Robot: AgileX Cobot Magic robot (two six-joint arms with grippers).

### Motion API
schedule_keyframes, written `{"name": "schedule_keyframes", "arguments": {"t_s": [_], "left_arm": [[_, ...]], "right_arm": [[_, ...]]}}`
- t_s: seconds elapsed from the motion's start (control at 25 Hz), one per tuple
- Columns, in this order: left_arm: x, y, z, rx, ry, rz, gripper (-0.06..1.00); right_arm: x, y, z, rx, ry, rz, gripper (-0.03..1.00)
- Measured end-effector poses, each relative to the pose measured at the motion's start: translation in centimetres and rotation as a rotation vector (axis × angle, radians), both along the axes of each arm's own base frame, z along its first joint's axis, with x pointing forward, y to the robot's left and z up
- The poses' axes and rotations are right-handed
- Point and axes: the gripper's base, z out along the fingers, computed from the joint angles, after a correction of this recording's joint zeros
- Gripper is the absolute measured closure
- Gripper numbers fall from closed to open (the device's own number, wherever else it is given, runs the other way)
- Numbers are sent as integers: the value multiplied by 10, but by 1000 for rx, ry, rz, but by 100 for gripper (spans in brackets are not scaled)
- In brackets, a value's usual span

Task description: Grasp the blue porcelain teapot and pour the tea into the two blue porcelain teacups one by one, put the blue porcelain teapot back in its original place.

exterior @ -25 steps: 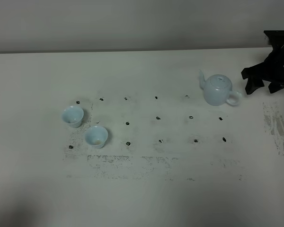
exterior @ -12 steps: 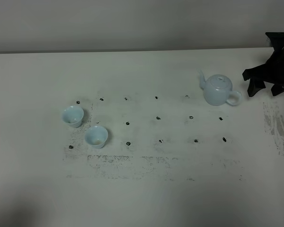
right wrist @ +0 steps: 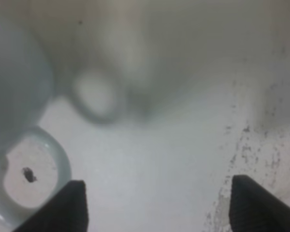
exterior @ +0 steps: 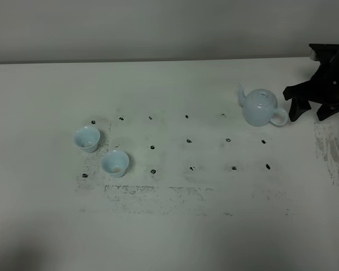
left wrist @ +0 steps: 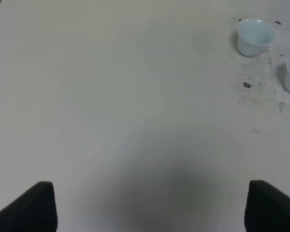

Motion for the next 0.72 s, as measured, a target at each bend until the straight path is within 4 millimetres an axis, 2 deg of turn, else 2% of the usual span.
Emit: {"name": "schedule_keyframes", "arguments": {"t_s": [0.12, 0.24, 0.4, 0.48, 0.52, 0.72], "left_arm": [[0, 0, 0, 0, 0, 0, 19], [0, 0, 0, 0, 0, 0, 19], [0, 0, 0, 0, 0, 0, 19], [0, 0, 0, 0, 0, 0, 19], [0, 0, 0, 0, 0, 0, 19], [0, 0, 0, 0, 0, 0, 19]], "right_arm": [[-2, -6, 8, -26, -5, -18, 38], [-9, -12, 27, -38, 2, -32, 38], [-34, -9, 50, -28, -19, -41, 38], [-50, -6, 52, -26, -55, -51, 38], [-52, -5, 53, -26, -99, -60, 38], [-38, -8, 46, -34, -215, -89, 38]]}}
